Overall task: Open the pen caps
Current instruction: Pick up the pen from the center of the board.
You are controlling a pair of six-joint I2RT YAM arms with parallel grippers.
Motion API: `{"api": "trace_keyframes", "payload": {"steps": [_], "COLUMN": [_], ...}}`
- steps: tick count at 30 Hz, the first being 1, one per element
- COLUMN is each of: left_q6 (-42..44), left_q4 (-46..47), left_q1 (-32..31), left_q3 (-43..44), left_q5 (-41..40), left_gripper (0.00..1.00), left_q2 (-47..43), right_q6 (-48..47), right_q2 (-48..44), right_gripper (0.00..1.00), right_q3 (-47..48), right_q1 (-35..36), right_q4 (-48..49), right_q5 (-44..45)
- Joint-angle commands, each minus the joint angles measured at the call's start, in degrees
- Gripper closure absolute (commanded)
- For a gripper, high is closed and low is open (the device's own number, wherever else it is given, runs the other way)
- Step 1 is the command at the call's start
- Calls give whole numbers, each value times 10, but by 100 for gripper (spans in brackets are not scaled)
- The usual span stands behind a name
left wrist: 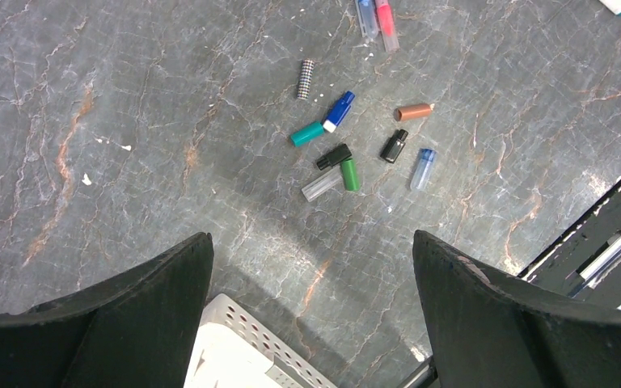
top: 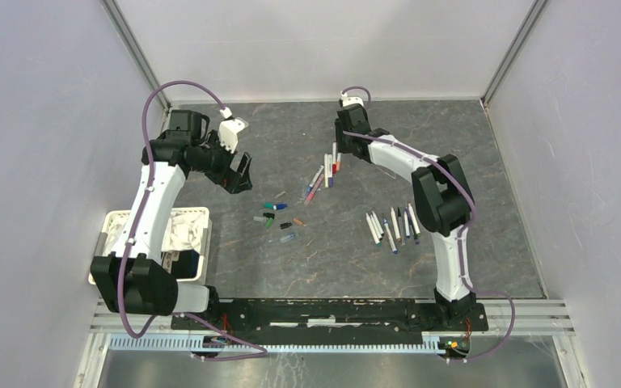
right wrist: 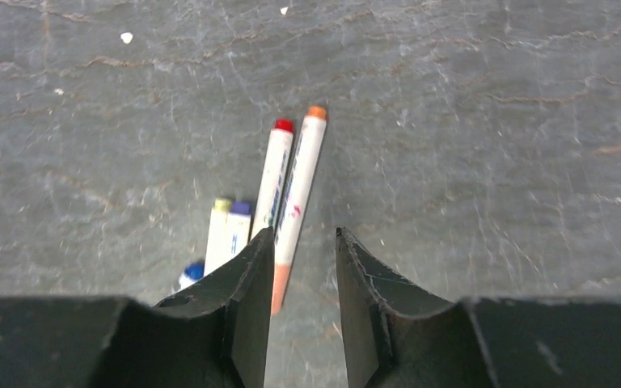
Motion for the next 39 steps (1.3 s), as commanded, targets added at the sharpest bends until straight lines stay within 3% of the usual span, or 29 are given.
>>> {"api": "trace_keyframes", "payload": {"steps": [1, 7, 15, 24, 28, 32, 39], "left_q6": [2, 4, 5, 0, -2, -23, -105], "left_q4": [0, 1, 10, 9, 8, 15, 71], "left_q1": [3, 3, 3, 3, 3, 3, 3], "left_q3": [5, 1, -8, -14, -12, -9, -27], "left_q5": [23, 29, 25, 33, 42, 62, 155], "left_gripper": [3, 3, 3, 3, 2, 2, 0], "left_q2": [-12, -6, -5, -3, -11, -15, -32], "right_q6": [-4, -1, -1, -9, -18, -6, 76], "right_q2": [56, 113, 122, 135, 130, 73, -147], "right_gripper": [62, 62, 70, 71, 83, 100, 100], "right_q3": [76, 131, 100, 86, 77, 30, -163], "right_q1": [2, -4, -8, -13, -15, -15, -14], "right_q4": [-39, -50, -41, -55, -73, -56, 97], "right_q5": [16, 12, 26, 44, 64, 65, -31]}}
